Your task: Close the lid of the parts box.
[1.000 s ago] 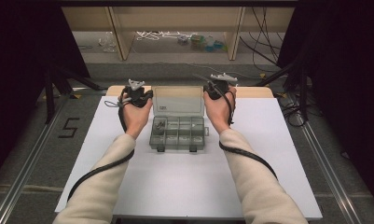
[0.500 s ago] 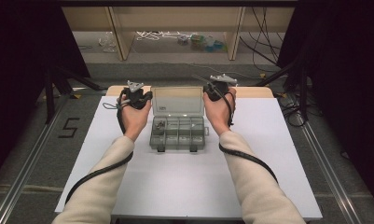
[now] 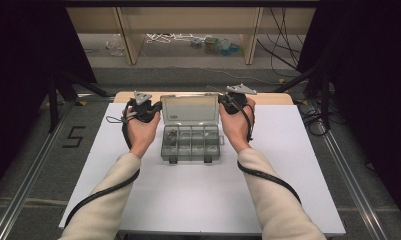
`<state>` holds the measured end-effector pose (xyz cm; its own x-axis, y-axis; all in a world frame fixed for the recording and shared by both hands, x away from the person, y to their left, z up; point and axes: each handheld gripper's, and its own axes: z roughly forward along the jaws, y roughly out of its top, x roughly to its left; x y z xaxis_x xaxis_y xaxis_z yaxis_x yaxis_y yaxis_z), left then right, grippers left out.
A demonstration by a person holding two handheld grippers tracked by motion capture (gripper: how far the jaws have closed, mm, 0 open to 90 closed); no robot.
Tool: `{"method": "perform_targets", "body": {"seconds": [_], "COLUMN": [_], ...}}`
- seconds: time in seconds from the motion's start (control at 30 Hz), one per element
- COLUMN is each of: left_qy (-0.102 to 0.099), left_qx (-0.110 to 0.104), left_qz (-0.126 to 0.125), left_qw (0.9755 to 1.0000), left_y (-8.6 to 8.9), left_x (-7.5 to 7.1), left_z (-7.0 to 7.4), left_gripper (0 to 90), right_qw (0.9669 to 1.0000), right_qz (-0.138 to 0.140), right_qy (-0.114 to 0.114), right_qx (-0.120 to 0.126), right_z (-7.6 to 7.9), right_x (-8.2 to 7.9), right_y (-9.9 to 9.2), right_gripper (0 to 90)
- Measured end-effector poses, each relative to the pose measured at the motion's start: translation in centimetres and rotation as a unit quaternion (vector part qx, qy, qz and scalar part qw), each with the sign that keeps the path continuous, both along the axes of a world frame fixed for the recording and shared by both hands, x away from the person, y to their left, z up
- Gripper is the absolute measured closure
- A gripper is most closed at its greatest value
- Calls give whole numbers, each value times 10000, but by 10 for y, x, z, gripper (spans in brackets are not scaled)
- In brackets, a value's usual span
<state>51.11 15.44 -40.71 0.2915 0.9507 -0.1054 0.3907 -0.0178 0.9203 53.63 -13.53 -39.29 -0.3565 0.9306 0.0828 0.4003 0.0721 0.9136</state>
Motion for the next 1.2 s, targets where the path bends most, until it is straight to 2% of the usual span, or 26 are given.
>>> {"method": "perform_targets", "body": {"seconds": [0.3, 0.37, 0.47, 0.5, 0.7, 0.93, 1.0, 1.2], "left_qy": [-151, -167, -193, -201, -257, -357, -384, -541], "left_qx": [101, 91, 98, 95, 41, 103, 135, 92], "left_qz": [-65, -52, -53, -56, -57, -75, -93, -174], "left_qw": [9998, 9998, 9998, 9997, 9996, 9993, 9991, 9983], "left_y": [1, 1, 1, 1, 2, 1, 2, 4], "left_x": [-5, -5, -6, -6, -9, -14, -15, -16], "left_z": [-3, -3, -4, -4, -6, -8, -9, -6], "left_gripper": [892, 892, 892, 892, 892, 891, 889, 823], "right_qw": [9999, 9999, 9999, 9998, 9996, 9996, 9993, 9994], "right_qz": [39, 18, 28, 24, 55, 97, 99, 94], "right_qy": [-96, -133, -147, -171, -279, -256, -336, -313], "right_qx": [43, -46, -8, -85, -35, -81, -87, -84], "right_z": [-2, -2, -2, -3, -5, -5, -6, -6], "right_x": [-7, -9, -11, -11, -16, -22, -23, -24], "right_y": [0, 0, 0, 0, 0, -1, 0, -1], "right_gripper": [879, 879, 879, 878, 877, 878, 877, 879]}}
